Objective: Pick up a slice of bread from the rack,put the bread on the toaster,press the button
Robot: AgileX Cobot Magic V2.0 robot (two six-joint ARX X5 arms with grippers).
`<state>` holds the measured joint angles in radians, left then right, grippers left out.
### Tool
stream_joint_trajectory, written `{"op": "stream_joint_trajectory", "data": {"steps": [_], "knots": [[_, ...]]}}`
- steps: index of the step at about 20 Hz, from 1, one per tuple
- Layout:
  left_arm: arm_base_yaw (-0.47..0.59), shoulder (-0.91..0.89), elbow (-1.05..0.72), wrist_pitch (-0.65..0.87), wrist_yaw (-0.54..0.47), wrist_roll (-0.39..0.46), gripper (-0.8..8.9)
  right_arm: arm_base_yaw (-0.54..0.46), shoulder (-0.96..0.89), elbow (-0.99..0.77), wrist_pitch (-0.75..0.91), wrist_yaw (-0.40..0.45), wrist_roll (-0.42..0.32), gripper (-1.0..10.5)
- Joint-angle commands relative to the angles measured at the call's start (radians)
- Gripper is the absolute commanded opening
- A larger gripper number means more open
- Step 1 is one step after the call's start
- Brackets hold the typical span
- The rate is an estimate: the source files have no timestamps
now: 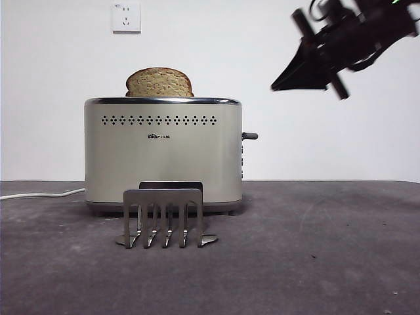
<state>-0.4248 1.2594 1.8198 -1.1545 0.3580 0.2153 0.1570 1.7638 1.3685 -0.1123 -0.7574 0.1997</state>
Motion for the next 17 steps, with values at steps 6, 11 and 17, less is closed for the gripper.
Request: {"op": "stream_joint_trajectory", "data": {"steps": [6, 11, 17], "knots": [[-0.002, 0.002, 0.002, -0.047, 0.042, -0.022, 2.51, 0.046, 0.174, 0.126, 0.013, 0.025, 0.008, -0.1], [-0.002, 0.002, 0.002, -0.043, 0.042, -0.022, 2.51, 0.061, 0.226, 0.141, 0.036, 0.062, -0.006, -0.1], [-0.002, 0.002, 0.002, -0.043, 0.04, -0.021, 2.51, 0.067, 0.291, 0.141, 0.011, 0.067, -0.021, -0.1]]}}
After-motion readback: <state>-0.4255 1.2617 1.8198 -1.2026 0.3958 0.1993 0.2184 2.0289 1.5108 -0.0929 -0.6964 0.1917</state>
